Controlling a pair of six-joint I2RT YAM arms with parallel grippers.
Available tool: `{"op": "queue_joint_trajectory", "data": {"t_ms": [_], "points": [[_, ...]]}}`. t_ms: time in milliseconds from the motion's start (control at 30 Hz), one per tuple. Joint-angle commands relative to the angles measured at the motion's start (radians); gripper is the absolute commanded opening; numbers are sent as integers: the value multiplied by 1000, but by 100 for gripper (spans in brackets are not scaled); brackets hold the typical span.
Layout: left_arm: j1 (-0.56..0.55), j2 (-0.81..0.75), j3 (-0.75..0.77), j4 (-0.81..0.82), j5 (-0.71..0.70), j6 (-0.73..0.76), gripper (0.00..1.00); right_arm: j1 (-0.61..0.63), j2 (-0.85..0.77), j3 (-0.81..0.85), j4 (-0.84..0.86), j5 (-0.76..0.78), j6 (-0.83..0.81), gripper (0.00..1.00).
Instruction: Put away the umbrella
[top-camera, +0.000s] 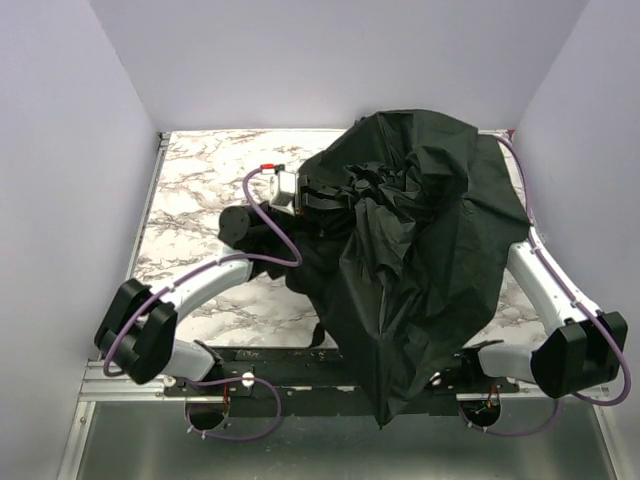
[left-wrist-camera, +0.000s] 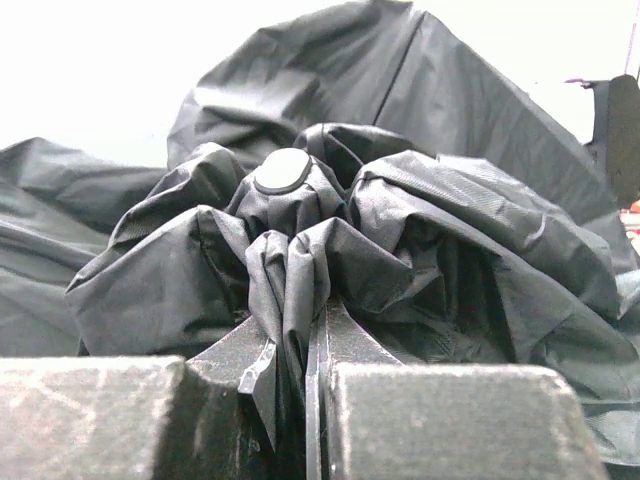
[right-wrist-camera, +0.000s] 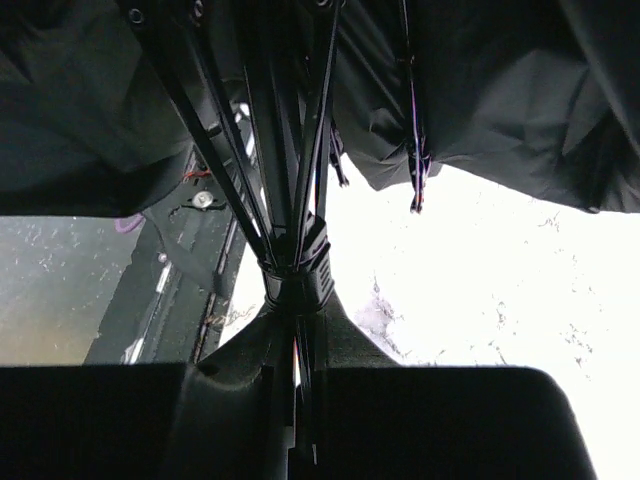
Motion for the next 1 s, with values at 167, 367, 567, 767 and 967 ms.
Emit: {"op": "queue_joint_trajectory", "data": {"t_ms": [167,367,567,767,967], "points": [[-89,106,88,37,-38,-47,17,65,6,-78,167,172,223,0],[-90,56,50,-129,-50,27,29,65,57,-73,199,309,320,0],[-47,-55,1,-286,-73,105,51,61,54,-103,267,172,335,0],[16,-138,114,-587,-53,144,69,40,51,-180,512,-15,487,0],[36,-196,184,-748,-32,180,86,40,69,-237,728,-23,658,0]]}}
